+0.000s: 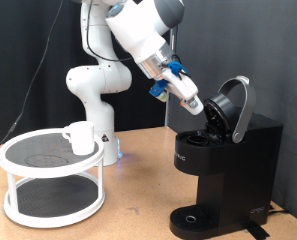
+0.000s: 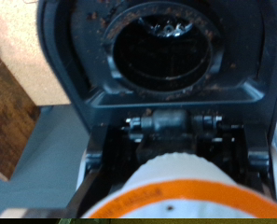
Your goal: Make a cup of coffee with the keurig machine
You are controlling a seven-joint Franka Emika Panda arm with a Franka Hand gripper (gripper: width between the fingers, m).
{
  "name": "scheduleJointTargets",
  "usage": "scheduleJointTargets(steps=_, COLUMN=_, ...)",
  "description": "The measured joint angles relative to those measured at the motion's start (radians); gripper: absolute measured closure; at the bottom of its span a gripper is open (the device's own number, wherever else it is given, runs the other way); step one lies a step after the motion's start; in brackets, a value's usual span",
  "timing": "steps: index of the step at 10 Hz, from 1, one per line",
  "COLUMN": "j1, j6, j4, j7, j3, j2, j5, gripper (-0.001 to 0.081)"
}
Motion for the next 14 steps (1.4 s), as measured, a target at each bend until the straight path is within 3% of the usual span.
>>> scheduleJointTargets(steps=6, j1=0.001, j6=0.140, j4=-0.035, j7=0.041, j3=0.074, j2=0.064, j5=-0.041, gripper=0.0438)
scheduleJointTargets(steps=14, j1=-0.006, j6=0.176, j4=-0.042, j7=0.040, j3=0.079, j2=0.100, j5=-0.052, gripper=0.0438)
